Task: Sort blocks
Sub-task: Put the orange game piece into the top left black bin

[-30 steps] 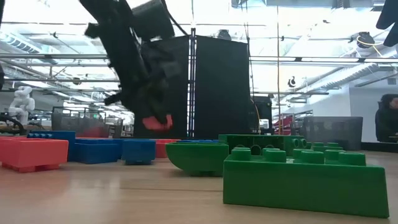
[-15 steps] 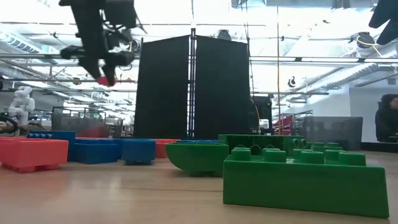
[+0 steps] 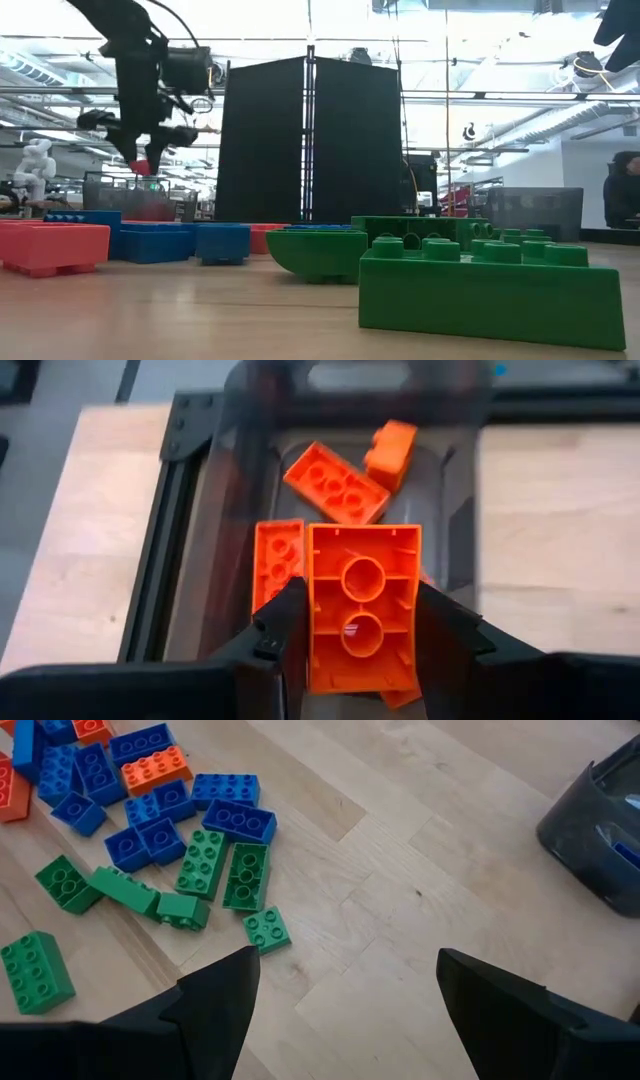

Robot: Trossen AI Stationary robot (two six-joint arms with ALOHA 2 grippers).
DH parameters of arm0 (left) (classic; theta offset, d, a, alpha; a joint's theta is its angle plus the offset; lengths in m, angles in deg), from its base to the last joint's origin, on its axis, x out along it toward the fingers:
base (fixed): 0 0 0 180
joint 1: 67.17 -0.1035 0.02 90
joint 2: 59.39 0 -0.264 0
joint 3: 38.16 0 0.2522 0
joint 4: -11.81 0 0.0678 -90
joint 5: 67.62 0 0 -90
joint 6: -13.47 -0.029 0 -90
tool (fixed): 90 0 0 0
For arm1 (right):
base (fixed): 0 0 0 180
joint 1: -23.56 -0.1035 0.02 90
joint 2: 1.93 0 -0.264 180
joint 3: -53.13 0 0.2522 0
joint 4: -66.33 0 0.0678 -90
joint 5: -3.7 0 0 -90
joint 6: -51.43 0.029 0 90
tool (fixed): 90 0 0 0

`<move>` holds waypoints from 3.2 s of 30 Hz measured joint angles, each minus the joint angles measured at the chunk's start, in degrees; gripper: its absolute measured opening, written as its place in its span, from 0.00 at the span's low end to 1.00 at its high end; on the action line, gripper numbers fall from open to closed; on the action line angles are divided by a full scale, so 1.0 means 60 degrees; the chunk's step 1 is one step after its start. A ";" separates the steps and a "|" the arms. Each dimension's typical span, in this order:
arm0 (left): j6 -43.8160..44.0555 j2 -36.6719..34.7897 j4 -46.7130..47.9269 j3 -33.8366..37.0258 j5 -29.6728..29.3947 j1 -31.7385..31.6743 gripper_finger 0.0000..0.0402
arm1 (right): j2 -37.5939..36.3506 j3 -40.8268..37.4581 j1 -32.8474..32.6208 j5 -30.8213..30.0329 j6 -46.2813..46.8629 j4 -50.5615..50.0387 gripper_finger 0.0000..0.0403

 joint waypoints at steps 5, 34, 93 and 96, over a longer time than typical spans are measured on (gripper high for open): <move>0.0001 0.0166 0.0044 0.0080 0.0176 -0.0146 0.31 | 0.0000 0.0000 -0.0002 0.0008 0.0002 0.0007 0.74; -0.5945 -0.0136 -0.3035 0.0062 0.7491 0.3974 0.93 | 0.0004 0.0000 -0.0004 0.0004 0.0036 0.0076 0.74; -0.6818 0.3283 -0.1483 -0.2483 0.2548 0.6537 0.30 | 0.0004 0.0000 0.0000 0.0077 0.0000 0.0175 0.74; -0.7073 0.3103 -0.1064 -0.3062 0.1263 0.5787 0.30 | 0.0004 0.0000 0.0000 0.0077 0.0000 0.0156 0.74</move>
